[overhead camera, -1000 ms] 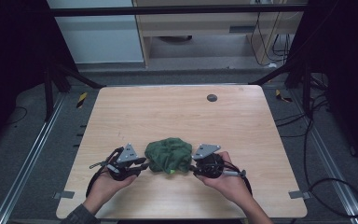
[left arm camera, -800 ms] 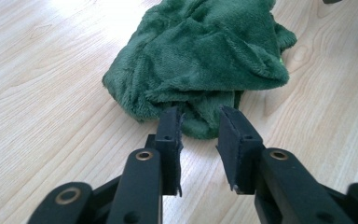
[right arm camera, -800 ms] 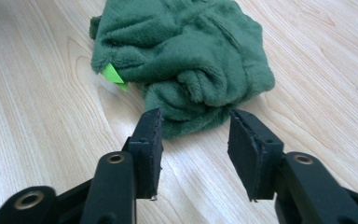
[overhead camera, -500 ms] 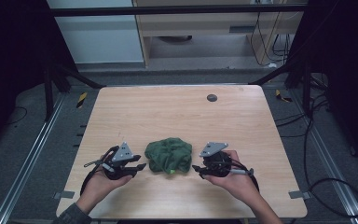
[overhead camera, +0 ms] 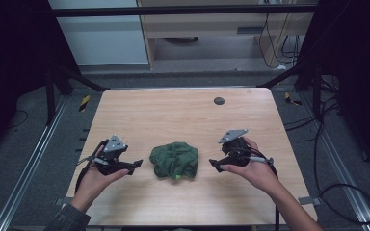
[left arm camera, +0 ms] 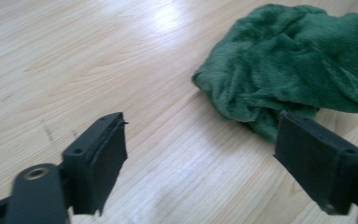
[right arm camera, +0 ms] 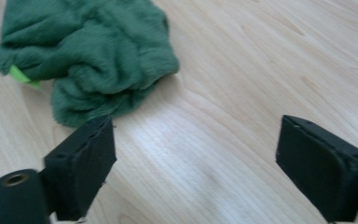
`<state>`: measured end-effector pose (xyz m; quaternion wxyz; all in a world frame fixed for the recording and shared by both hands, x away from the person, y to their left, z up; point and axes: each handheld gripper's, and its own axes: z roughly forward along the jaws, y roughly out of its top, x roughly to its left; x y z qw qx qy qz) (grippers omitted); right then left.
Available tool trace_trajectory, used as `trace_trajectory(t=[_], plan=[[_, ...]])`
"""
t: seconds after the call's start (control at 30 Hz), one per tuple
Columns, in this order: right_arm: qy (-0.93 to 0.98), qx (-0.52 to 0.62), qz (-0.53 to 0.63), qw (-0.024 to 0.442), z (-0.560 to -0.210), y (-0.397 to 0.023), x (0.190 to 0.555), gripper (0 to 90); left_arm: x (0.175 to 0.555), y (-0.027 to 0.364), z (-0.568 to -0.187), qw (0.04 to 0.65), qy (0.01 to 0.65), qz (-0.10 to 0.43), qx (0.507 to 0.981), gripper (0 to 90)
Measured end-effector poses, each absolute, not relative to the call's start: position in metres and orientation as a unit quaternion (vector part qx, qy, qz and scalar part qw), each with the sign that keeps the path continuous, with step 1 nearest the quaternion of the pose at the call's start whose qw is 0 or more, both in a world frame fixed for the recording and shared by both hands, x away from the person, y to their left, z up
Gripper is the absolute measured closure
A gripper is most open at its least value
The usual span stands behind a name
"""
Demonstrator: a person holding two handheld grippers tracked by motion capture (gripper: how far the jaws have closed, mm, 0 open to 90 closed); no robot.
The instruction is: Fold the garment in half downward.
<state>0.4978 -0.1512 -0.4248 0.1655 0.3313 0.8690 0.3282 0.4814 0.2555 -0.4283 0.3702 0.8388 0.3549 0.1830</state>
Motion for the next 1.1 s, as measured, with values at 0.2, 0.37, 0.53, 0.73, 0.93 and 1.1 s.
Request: trace_trajectory(t=[0.2,0.37,0.53,0.73,0.93,1.1], plan=[[0.859,0.34,0.34,0.175,-0.423,-0.161,0.505,7.9,0.486,0.263,-0.427,0.37,0.36,0.182,0.837,11.4],[0.843,0.364,0.35,0.183,-0.426,-0.172,0.511,7.3,0.497,0.268,-0.427,0.372,0.36,0.178,0.837,8.2],[0.828,0.39,0.357,0.185,-0.43,-0.181,0.514,7.3,0.505,0.273,-0.428,0.374,0.359,0.176,0.837,7.1],[0.815,0.416,0.356,0.193,-0.434,-0.191,0.511,7.3,0.511,0.28,-0.429,0.375,0.371,0.181,0.83,6.8],[0.803,0.432,0.359,0.2,-0.437,-0.198,0.517,7.5,0.52,0.287,-0.435,0.354,0.382,0.188,0.833,6.8],[0.792,0.453,0.359,0.195,-0.447,-0.203,0.534,8.8,0.535,0.289,-0.443,0.332,0.389,0.191,0.838,6.8]])
